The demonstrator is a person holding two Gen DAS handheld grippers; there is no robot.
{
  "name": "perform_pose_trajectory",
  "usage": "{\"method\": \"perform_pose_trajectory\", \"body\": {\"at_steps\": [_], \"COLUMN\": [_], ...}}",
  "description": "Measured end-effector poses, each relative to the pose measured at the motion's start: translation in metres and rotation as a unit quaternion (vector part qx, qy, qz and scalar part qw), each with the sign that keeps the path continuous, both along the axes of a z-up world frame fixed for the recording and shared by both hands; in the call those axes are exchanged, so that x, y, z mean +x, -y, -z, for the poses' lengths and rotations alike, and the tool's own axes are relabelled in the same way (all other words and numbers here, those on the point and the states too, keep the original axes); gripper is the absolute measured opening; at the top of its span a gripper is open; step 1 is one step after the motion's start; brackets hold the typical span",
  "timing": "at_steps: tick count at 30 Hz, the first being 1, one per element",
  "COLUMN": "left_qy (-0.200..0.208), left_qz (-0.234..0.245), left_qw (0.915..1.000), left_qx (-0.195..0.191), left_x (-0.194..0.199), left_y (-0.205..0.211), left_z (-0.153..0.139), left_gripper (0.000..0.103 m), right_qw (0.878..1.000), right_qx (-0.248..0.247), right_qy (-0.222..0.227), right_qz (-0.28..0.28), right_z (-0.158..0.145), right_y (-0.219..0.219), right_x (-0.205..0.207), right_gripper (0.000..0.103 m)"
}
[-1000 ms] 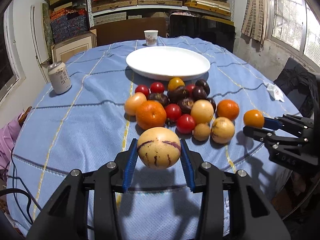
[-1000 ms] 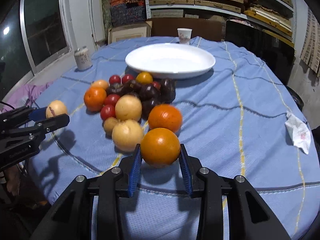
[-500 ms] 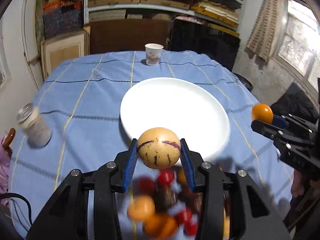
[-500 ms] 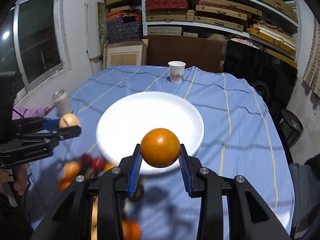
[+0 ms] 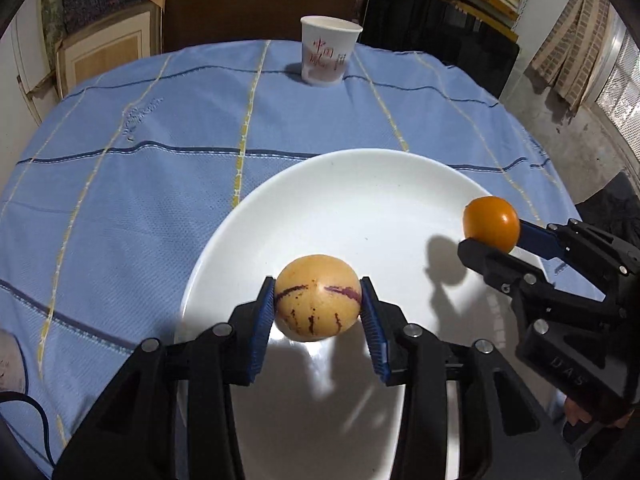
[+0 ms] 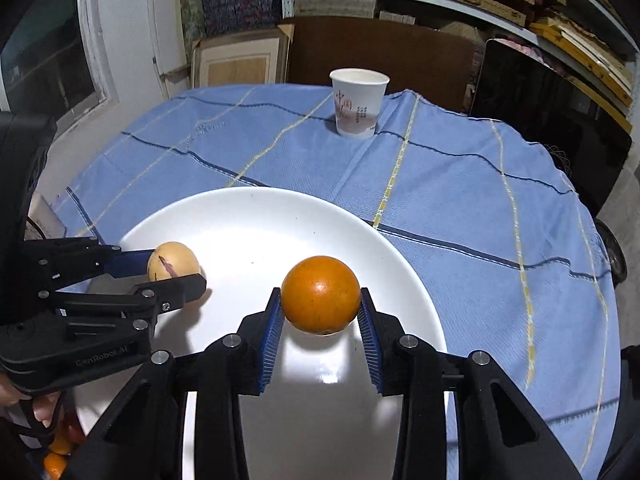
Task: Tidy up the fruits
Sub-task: 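Carry both fruits to the white plate and open both tools to release, then grasp a tangerine with the left tool while the right tool grasps an orange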
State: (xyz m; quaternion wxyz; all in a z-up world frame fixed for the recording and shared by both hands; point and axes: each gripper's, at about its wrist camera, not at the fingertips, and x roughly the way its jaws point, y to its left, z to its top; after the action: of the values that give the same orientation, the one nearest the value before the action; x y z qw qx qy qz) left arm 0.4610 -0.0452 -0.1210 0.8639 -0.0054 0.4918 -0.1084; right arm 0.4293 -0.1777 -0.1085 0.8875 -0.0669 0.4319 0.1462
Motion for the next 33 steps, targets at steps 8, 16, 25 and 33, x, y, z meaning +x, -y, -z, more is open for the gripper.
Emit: {"method": "perform_pose_trajectory", "body": {"at_steps": [8, 16, 25, 33], "left_qy": [0.039, 0.095, 0.125, 0.104], "left_qz": [-0.012, 0.009, 0.058, 0.033], "left_qw": [0.9991, 0.9954, 0.9896, 0.9922], "left_qx": [-0.011, -0.002, 0.041, 0.061], "left_x": [-0.024, -0.141, -0.303, -0.318], "left_y": [-0.012, -0.029, -0.032, -0.035], "left_z": [-0.043, -0.084, -0.054, -0.007], "left_gripper": [0.067, 0.083, 0.088, 0.085], "right_qw": [0.999, 0.997, 0.995, 0.992], "right_qx": [-0.012, 0.03, 0.075, 0.085], "right_qy": [0.046, 0.056, 0.066, 0.08], "right_qz": [0.018, 0.031, 0.027, 0.053], "right_z": [-0.029, -0.062, -0.026, 0.014], "right_y": [0.005, 0.032, 0.04, 0.043], "right_x": [-0.019, -0.129, -0.29, -0.319], "right_gripper": [0.054, 0.058, 0.064, 0.065]}}
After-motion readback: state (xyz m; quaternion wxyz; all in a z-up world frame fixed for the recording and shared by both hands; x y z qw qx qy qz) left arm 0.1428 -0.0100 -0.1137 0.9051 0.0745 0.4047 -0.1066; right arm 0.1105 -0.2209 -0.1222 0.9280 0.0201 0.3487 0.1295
